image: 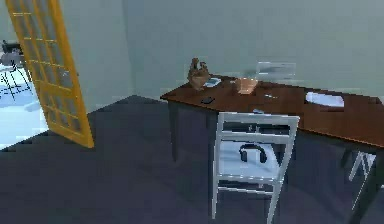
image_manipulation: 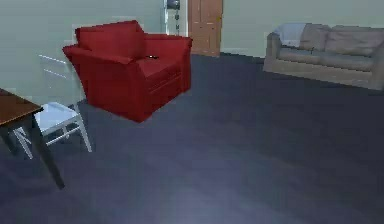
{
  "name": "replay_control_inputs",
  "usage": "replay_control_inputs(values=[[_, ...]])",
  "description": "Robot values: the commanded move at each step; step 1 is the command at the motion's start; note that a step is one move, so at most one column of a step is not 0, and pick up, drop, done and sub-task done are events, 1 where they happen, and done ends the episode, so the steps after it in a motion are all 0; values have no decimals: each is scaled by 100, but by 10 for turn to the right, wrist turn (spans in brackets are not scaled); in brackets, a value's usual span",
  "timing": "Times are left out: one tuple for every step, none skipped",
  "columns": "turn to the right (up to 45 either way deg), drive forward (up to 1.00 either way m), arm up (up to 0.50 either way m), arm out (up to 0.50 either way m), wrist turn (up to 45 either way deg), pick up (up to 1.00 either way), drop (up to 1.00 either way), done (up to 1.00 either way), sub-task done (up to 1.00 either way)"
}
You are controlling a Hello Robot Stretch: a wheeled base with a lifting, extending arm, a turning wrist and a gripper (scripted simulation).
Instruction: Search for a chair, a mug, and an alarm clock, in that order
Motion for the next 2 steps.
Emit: replay_control_inputs(values=[[300, 0, 0, 0, 0, 0, 0, 0, 0], [0, 30, 0, 0, 0, 0, 0, 0, 0]])
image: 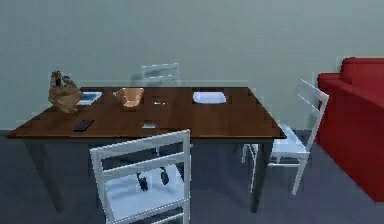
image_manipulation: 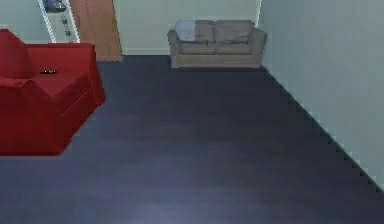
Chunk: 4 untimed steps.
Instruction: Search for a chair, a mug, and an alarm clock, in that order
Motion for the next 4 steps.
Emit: replay_control_inputs(values=[[-150, 0, 0, 0, 0, 0, 0, 0, 0], [0, 0, 0, 0, 0, 0, 0, 0, 100], [-450, 0, 0, 0, 0, 0, 0, 0, 0], [-300, 0, 0, 0, 0, 0, 0, 0, 0]])
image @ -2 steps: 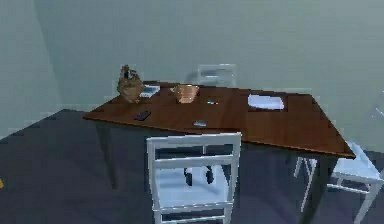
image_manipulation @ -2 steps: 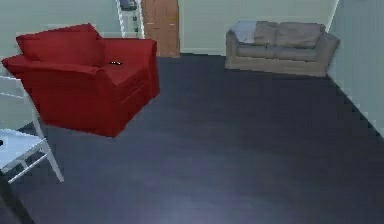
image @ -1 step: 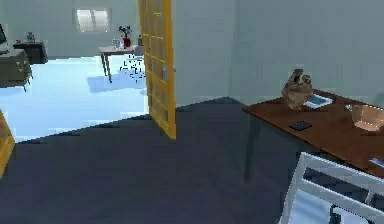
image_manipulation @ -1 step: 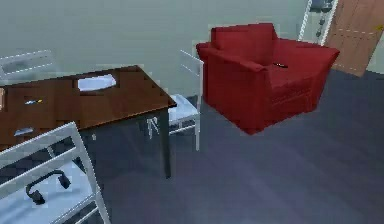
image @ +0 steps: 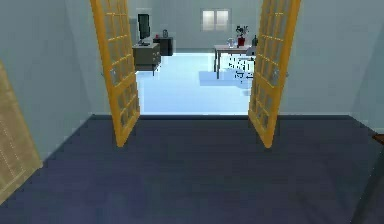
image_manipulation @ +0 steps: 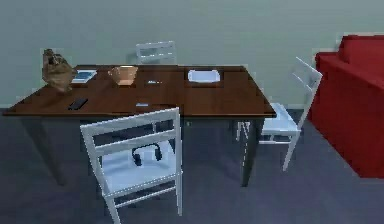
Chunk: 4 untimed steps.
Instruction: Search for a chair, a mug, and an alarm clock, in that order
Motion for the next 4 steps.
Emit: replay_control_inputs(values=[[0, 100, 0, 0, 0, 0, 0, 0, 0], [0, 100, 0, 0, 0, 0, 0, 0, 0], [0, 100, 0, 0, 0, 0, 0, 0, 0], [-30, 0, 0, 0, 0, 0, 0, 0, 0]])
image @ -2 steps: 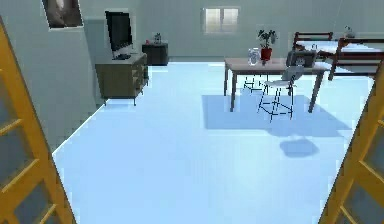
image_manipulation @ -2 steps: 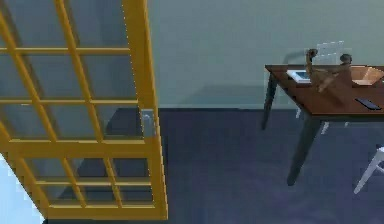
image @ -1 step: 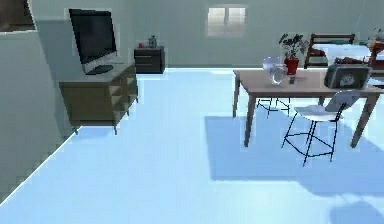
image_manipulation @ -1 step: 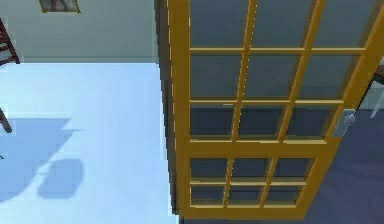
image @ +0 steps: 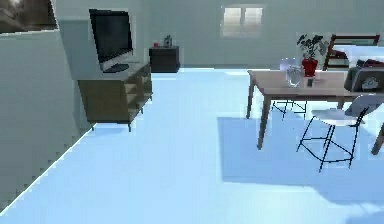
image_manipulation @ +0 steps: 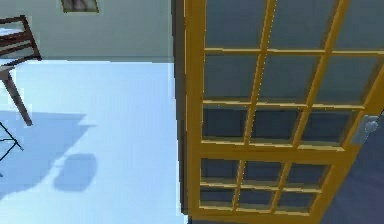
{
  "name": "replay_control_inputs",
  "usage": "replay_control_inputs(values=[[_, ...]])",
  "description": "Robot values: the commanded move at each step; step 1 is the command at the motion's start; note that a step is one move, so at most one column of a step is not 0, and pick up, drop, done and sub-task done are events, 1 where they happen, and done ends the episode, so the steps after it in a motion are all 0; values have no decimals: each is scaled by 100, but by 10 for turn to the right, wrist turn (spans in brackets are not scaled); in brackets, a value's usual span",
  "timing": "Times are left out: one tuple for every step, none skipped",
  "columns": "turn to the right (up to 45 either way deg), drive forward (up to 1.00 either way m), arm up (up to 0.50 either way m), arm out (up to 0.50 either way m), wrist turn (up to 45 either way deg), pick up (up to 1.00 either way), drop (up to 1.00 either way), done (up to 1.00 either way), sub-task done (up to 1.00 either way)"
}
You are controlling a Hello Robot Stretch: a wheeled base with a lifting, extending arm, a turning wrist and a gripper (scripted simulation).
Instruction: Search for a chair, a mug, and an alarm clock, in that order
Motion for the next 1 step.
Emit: replay_control_inputs(values=[[0, 100, 0, 0, 0, 0, 0, 0, 0]])
